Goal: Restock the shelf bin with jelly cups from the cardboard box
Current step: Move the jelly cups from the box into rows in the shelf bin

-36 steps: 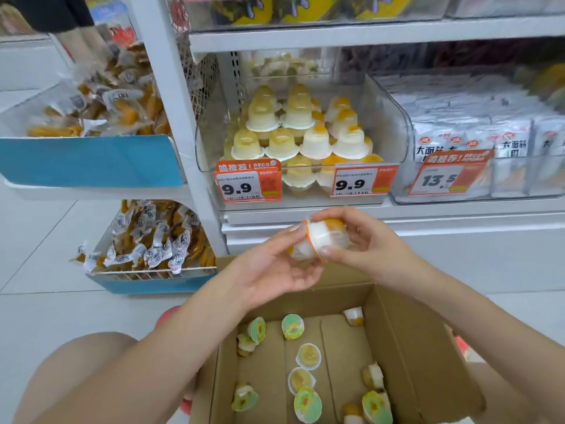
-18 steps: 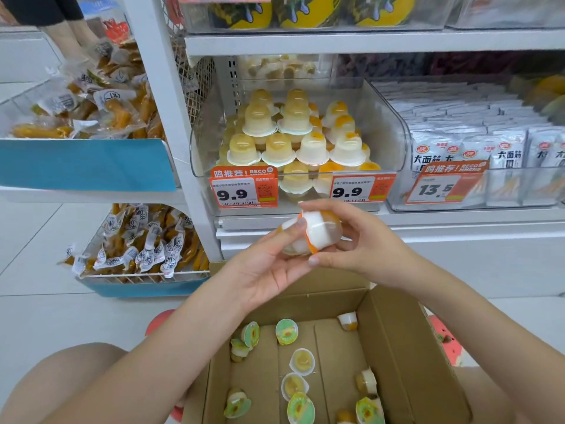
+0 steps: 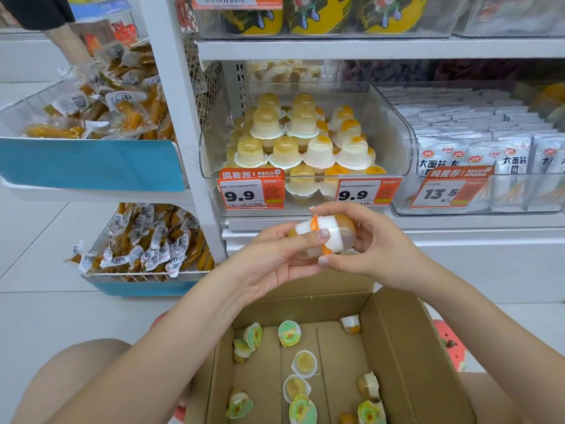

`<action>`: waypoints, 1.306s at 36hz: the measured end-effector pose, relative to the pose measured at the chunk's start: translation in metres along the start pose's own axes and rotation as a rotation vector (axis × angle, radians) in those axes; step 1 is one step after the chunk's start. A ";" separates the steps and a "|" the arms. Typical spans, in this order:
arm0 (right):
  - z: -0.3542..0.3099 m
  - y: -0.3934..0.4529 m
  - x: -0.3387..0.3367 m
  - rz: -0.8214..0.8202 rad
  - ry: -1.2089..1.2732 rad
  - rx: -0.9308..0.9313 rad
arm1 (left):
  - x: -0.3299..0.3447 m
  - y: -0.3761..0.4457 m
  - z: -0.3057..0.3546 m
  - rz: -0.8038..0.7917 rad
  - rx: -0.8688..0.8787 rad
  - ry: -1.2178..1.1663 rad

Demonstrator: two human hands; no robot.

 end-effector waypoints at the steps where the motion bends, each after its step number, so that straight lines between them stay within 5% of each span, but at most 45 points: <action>1: 0.001 0.001 -0.001 0.009 -0.007 -0.001 | 0.000 0.000 0.001 -0.002 -0.004 0.026; 6: -0.009 0.013 -0.018 0.141 -0.045 -0.036 | -0.012 0.003 0.024 0.060 0.033 0.336; 10: -0.032 0.033 -0.066 0.408 0.032 -0.068 | -0.050 0.008 0.058 0.343 0.139 0.741; 19: -0.071 0.133 -0.126 0.613 -0.322 -0.079 | -0.087 0.021 0.065 0.561 0.213 1.266; 31: -0.065 0.229 -0.133 0.233 -0.985 0.018 | -0.087 0.026 0.066 0.557 0.230 1.411; 47: -0.037 0.241 -0.131 0.051 -1.151 0.123 | -0.078 0.024 0.067 0.608 0.221 1.492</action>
Point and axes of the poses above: each hand's wrist, its own y-axis towards the middle knuckle, its own x-axis out of the palm, z = x × y, the point moved 9 cm from there along y, towards the middle knuckle, and after that the axes turned 12 degrees about y, right-handed, at the moved point
